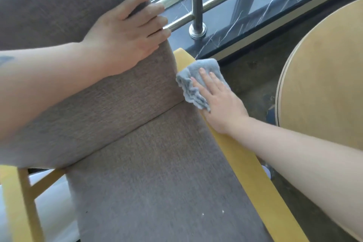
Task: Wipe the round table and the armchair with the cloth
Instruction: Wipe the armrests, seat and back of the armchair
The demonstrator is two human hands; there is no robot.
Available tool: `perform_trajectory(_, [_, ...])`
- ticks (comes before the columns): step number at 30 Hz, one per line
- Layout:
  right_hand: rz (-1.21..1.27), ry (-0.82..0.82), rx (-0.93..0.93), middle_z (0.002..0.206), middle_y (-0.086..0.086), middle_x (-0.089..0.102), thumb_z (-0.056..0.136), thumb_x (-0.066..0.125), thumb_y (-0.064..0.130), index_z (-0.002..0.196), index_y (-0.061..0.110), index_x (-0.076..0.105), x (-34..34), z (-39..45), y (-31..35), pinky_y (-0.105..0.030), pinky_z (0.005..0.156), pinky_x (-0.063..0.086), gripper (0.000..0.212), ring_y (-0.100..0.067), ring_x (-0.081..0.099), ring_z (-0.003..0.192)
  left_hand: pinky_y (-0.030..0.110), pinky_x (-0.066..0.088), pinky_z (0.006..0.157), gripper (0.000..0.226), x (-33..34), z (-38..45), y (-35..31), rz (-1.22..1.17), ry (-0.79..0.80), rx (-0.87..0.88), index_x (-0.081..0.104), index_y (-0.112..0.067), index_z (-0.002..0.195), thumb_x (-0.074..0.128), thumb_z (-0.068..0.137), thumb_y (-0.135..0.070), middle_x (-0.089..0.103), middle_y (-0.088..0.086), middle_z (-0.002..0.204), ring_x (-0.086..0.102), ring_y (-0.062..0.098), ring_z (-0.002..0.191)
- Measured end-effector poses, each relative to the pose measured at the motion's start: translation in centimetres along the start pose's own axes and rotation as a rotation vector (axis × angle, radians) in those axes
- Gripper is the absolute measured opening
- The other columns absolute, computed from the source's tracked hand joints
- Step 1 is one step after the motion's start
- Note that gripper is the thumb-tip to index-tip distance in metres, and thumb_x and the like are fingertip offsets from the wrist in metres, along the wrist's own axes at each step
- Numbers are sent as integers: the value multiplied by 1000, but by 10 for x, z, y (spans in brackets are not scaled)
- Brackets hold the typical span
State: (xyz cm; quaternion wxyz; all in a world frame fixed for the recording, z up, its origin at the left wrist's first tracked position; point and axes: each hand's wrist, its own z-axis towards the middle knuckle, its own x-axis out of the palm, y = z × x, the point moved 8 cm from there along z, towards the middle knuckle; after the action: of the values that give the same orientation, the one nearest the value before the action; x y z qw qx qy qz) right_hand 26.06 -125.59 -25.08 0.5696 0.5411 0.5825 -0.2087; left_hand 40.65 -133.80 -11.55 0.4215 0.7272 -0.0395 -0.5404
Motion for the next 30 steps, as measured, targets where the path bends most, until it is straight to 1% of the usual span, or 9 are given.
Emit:
perform_trajectory(5, [-95,7,115,159,-5,-17,100,33,34,153,22,-2,-11,47,16,-39,118,-2,65,-25,-13,146,43,0,118,41,2,0,-3,-25,32,16,43,-3,133,19,107,-23,48,15,131,32,33,134])
perform_trajectory(8, [-175,-6,-203,160,-8,1,91,32,28,152,16,19,9,-12,36,-44,119,1,64,-29,-2,147,44,-1,118,41,3,0,-3,-36,45,-8,39,-4,136,18,106,-22,43,15,136,28,33,137])
perform_trajectory(10, [-135,17,-340,160,-4,3,91,30,23,153,18,17,9,-15,22,-41,120,0,63,-22,-4,147,44,-5,118,41,5,-2,-3,-82,51,-13,36,-4,139,17,107,-21,39,16,141,21,32,140])
perform_trajectory(12, [-59,62,-151,160,0,-7,98,30,22,153,19,0,0,18,5,-38,120,1,62,-17,-13,146,42,-11,117,41,6,-3,-4,-121,56,-23,35,-3,140,19,106,-20,38,17,142,16,32,141])
perform_trajectory(15, [36,-50,166,160,-3,-11,99,32,24,152,16,-4,-12,56,15,-39,120,2,64,-20,-10,147,38,-14,116,39,9,-2,-5,-151,57,-48,35,-3,141,25,106,-17,38,17,142,14,31,142])
perform_trajectory(18, [-129,-45,78,160,-5,-12,98,36,26,152,10,-1,-3,37,32,-39,120,-1,67,-23,-11,146,36,-13,115,39,6,-1,-3,-192,27,-76,37,-3,138,22,106,-17,41,17,140,16,30,141])
perform_trajectory(21, [-158,-9,-52,160,-1,-10,98,36,28,152,15,-4,-5,12,12,-35,120,-3,68,-18,-12,146,41,-8,117,38,6,-1,-4,-170,43,-88,39,-3,138,24,105,-15,40,17,141,15,30,142])
perform_trajectory(27, [-42,-14,115,160,-3,-11,100,33,27,152,8,6,-19,70,34,-38,119,-2,62,-21,-10,147,49,-11,116,41,13,1,-23,-98,144,-87,36,-8,141,32,103,-20,32,12,148,8,31,144])
perform_trajectory(30, [-137,17,-68,160,-2,-9,99,34,27,153,14,2,-7,23,18,-36,119,-3,64,-18,-11,146,47,-12,114,50,15,-6,-29,58,171,-36,23,-17,149,23,99,-24,19,5,157,2,28,146])
